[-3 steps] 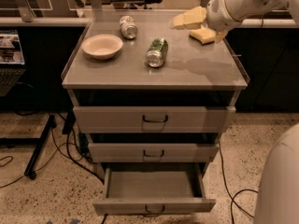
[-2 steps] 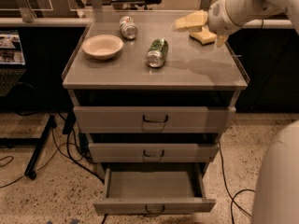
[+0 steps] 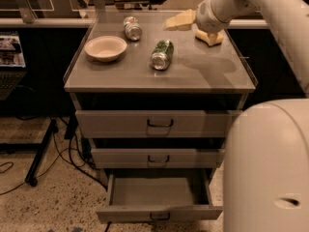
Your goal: Place green can into bottom drawer
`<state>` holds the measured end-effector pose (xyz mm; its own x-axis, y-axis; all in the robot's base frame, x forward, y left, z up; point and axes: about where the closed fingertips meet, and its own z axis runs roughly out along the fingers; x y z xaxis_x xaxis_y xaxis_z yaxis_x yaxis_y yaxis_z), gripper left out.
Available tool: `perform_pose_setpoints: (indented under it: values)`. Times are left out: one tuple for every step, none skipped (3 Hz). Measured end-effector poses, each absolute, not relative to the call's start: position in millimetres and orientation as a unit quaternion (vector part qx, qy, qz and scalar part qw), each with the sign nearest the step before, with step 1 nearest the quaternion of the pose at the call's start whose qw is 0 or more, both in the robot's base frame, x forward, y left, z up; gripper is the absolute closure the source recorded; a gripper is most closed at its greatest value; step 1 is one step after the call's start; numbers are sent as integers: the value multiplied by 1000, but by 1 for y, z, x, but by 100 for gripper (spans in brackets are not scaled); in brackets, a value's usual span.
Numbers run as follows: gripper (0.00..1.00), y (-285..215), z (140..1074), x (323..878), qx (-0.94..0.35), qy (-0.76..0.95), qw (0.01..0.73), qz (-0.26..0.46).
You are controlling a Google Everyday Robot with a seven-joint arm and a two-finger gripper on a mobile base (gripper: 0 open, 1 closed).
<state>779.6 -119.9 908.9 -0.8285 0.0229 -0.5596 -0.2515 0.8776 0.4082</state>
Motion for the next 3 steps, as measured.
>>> perform_pose_setpoints:
  values:
    - [0,-101,911,795,-72,926,289,232]
    - [0,-86,897,812,-74,936,282,196]
    - [0,-83,883,819,-67,943,270,182]
